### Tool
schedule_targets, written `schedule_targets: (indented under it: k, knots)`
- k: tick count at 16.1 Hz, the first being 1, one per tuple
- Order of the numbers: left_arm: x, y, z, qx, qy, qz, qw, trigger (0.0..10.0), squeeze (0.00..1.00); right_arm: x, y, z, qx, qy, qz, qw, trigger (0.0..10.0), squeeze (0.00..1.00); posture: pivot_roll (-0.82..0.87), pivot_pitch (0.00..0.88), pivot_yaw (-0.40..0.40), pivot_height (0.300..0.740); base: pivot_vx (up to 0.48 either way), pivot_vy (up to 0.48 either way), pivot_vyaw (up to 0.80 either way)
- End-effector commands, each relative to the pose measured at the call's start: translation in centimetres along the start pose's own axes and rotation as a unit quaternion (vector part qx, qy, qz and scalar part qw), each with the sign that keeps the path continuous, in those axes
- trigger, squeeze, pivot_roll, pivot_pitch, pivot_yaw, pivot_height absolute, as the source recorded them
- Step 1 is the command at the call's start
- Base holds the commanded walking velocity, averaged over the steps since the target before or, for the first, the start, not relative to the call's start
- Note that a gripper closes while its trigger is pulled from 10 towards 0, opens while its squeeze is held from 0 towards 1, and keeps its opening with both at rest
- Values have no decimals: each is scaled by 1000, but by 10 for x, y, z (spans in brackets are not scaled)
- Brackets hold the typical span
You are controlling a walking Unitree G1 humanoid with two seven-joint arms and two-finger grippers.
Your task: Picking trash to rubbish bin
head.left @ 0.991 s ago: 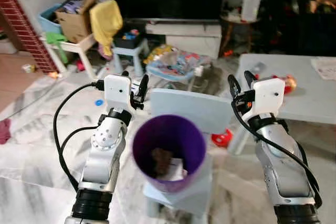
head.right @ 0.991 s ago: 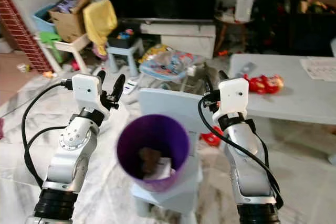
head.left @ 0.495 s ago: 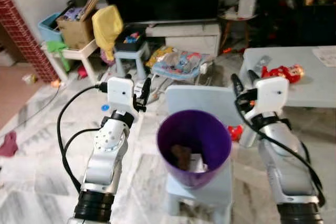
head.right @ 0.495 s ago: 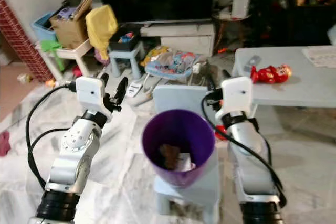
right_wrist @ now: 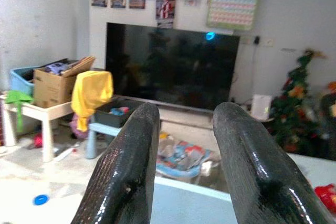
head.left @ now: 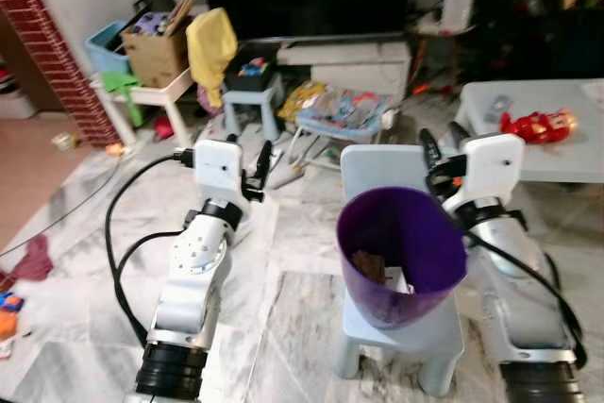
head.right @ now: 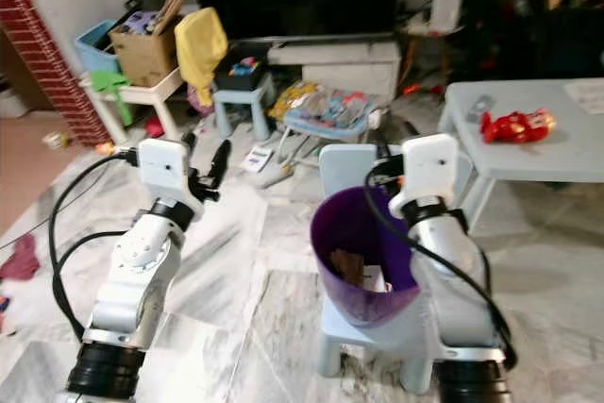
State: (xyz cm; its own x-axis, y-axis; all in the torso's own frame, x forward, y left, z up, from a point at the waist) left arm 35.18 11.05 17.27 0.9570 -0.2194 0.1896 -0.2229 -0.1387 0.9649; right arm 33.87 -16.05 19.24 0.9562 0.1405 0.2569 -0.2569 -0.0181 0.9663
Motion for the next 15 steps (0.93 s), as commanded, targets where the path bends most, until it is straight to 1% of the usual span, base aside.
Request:
schedule_targets:
  k: [1, 3, 5, 8, 15]
  knots:
    - [-1, -1, -9, 4, 13, 0, 1000, 10000, 0, 4, 9, -9, 7, 12, 14, 1000, 10000, 0, -94, 0, 47, 740, 0, 0, -475]
    - [-1, 0, -9, 0, 12, 3, 1000, 10000, 0, 5, 8, -8, 10, 11, 9, 1000, 10000, 0, -93, 0, 42, 740, 0, 0, -800]
    - [0, 1, -10, -2, 20, 2, 1000, 10000, 0, 6, 9, -11, 9, 19, 9, 1000, 10000, 0, -92, 0, 36, 740, 0, 0, -800]
    - [1, 3, -9, -5, 23, 5, 1000, 10000, 0, 8, 10, -9, 5, 21, 9, 1000, 10000, 0, -91, 0, 27, 740, 0, 0, -800]
    - [6, 8, -14, -14, 26, 8, 1000, 10000, 0, 7, 9, -12, 7, 19, 8, 1000, 10000, 0, -96, 1, 46, 740, 0, 0, -800]
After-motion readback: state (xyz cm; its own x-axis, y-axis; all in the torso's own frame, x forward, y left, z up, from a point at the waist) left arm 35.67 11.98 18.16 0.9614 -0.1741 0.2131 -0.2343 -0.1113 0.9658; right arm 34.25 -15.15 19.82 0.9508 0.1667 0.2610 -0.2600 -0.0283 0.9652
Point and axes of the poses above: a point about 5 cm out from each wrist's last joint towards the gripper, its own x axis pointing out of the wrist towards the gripper, its own y axis along the axis of the wrist's last joint, z = x × y, the point moved 4 cm from there along x, pointing out of the wrist towards the gripper, and after that the axes turned 8 degrees about x, right-handed, at the moved point
